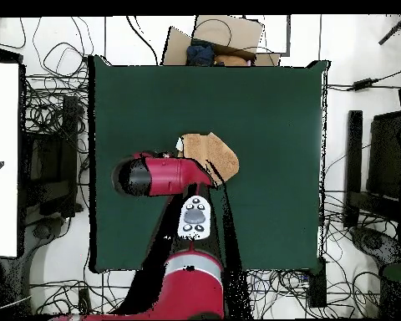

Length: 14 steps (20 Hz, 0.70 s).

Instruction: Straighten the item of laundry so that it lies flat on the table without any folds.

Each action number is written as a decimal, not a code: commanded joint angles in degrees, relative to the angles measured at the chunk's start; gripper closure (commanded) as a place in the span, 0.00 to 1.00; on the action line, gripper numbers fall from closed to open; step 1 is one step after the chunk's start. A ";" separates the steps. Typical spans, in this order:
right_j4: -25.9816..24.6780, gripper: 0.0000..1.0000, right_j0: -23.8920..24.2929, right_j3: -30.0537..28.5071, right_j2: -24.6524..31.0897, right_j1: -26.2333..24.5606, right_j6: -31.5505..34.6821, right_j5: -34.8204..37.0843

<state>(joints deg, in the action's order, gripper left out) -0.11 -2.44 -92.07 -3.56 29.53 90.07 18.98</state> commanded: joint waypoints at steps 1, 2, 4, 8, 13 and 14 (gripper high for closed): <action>1.90 0.00 -2.34 14.02 -4.19 -7.41 10.82 9.25; 1.93 0.00 -2.56 14.64 -4.54 -7.69 10.91 9.61; 1.77 0.00 -2.96 16.64 -5.62 -8.68 11.20 10.57; 1.17 0.00 -3.58 18.95 -7.88 -10.53 12.09 10.99; 0.51 0.00 -3.54 20.30 -9.77 -12.27 12.44 10.39; 0.40 0.00 -3.70 20.35 -10.23 -12.64 12.57 9.88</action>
<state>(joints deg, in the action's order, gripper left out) -0.13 -5.38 -75.05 -11.12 20.76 90.07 24.88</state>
